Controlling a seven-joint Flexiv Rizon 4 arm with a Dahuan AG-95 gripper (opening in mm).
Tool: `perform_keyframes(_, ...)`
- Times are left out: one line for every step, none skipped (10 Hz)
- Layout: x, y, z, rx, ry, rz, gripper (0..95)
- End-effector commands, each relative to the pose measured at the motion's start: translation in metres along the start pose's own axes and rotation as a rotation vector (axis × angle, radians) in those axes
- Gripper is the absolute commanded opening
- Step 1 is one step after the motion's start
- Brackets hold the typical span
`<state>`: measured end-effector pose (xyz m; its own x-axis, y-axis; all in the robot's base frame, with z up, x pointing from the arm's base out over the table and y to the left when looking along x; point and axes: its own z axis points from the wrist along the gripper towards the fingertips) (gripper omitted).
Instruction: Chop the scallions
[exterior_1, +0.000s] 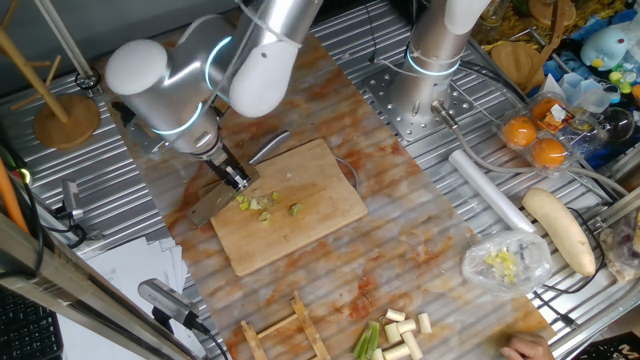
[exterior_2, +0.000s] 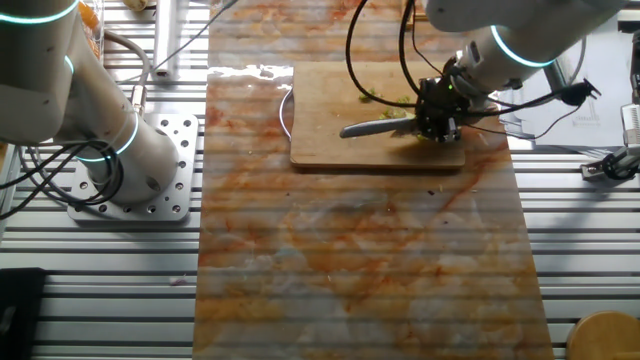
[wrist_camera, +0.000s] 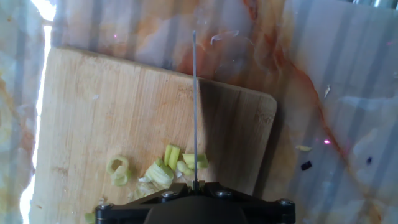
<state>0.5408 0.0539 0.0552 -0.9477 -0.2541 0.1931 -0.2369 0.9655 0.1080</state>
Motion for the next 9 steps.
perform_keyframes(0.001, -0.0004, -0.0005, 0.027, -0.078, -0.047, 0.0)
perform_keyframes(0.001, -0.0004, -0.0005, 0.03, -0.075, -0.04, 0.0)
perform_keyframes(0.001, -0.0004, -0.0005, 0.031, -0.081, -0.05, 0.0)
perform_keyframes(0.001, -0.0004, -0.0005, 0.021, -0.097, -0.052, 0.0)
perform_keyframes(0.001, -0.0004, -0.0005, 0.028, -0.107, -0.033, 0.0)
perform_keyframes(0.001, -0.0004, -0.0005, 0.024, -0.114, -0.029, 0.0)
perform_keyframes(0.001, -0.0004, -0.0005, 0.023, -0.116, -0.037, 0.0)
perform_keyframes(0.001, -0.0004, -0.0005, 0.021, -0.112, -0.067, 0.0)
perform_keyframes(0.001, -0.0004, -0.0005, 0.025, -0.105, -0.08, 0.0)
